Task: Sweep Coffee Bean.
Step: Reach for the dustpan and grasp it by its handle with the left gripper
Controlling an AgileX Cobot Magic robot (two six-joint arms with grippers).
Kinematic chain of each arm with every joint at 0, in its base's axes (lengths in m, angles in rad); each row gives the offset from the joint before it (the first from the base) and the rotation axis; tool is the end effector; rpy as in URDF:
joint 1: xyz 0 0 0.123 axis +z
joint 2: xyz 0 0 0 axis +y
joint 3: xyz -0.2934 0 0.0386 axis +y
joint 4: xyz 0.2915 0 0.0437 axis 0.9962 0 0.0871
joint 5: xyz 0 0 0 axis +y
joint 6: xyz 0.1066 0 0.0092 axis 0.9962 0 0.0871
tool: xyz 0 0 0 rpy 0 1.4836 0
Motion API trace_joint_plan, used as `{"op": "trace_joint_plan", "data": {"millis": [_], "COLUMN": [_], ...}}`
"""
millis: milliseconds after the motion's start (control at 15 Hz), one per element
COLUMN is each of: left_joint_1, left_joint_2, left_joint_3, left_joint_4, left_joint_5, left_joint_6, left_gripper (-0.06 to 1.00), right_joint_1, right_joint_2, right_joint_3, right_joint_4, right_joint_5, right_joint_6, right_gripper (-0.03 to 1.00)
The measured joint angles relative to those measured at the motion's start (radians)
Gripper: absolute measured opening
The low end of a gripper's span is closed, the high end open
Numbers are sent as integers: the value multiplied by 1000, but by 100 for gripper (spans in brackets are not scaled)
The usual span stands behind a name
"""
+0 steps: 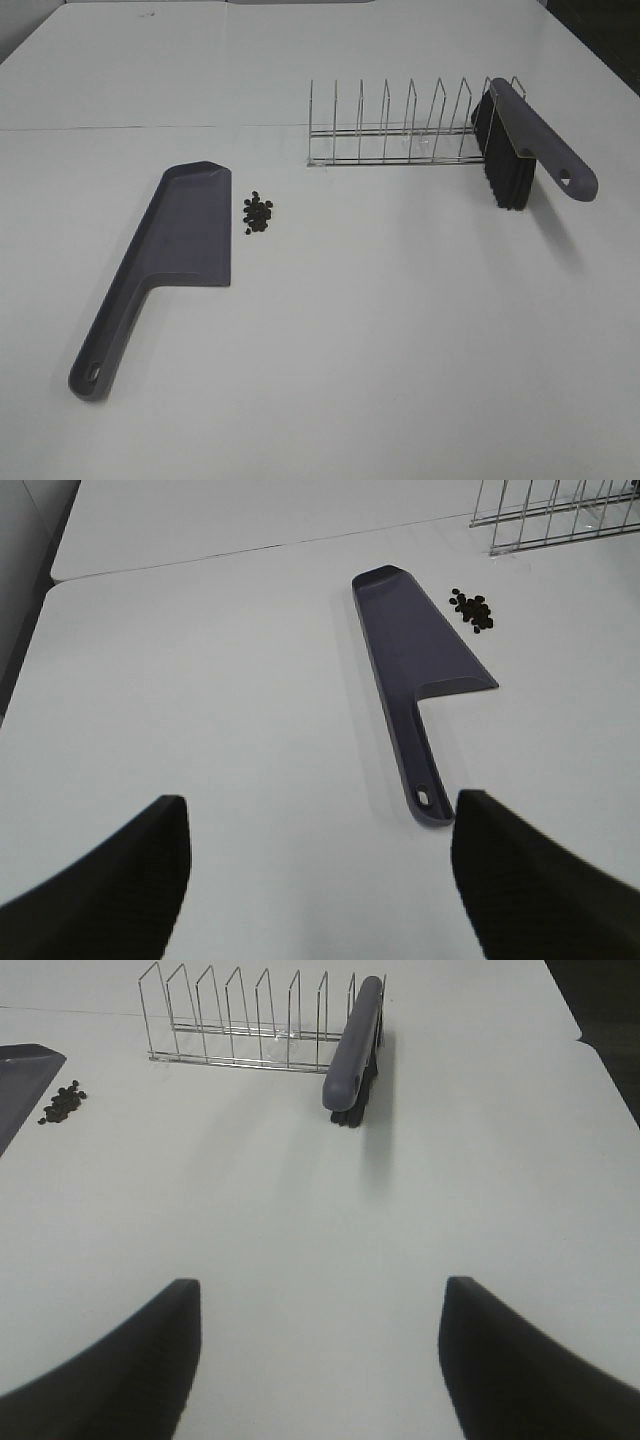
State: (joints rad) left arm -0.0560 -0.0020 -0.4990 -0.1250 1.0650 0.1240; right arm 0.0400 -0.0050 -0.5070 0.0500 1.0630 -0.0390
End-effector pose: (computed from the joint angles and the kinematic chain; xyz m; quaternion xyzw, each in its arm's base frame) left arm 0.0351 -0.0137 0.2907 0.0792 0.8487 -0.0447 0.5209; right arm 0.0345 0.0061 0.2932 -0.0347 0.8497 0.0252 0.5255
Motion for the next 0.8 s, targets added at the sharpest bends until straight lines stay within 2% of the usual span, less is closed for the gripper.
{"op": "trace_joint_plan", "data": {"millis": [200, 400, 467, 533, 600, 667, 800], "left_joint_1": [0, 0, 0, 0, 0, 0, 0], "left_joint_2": [2, 120, 189, 367, 477, 524, 756], "left_joint_3": [-15, -20, -20, -21, -38, -49, -139], "left_joint_4": [-2, -14, -17, -37, -55, -61, -79], "left_joint_5": [-72, -253, -322, -445, -492, -508, -523], "left_joint_6": [-17, -19, -19, -16, -9, -8, -1], "left_gripper": [67, 67, 67, 67, 67, 67, 67], "right_joint_1": [0, 0, 0, 0, 0, 0, 0], "right_joint_2": [0, 0, 0, 0, 0, 0, 0], "right_joint_3": [0, 0, 0, 0, 0, 0, 0], "right_joint_4": [0, 1, 1, 1, 1, 1, 1], "right_joint_5": [0, 0, 0, 0, 0, 0, 0], "right_joint_6": [0, 0, 0, 0, 0, 0, 0], "right_gripper": [56, 56, 56, 56, 56, 56, 56]}}
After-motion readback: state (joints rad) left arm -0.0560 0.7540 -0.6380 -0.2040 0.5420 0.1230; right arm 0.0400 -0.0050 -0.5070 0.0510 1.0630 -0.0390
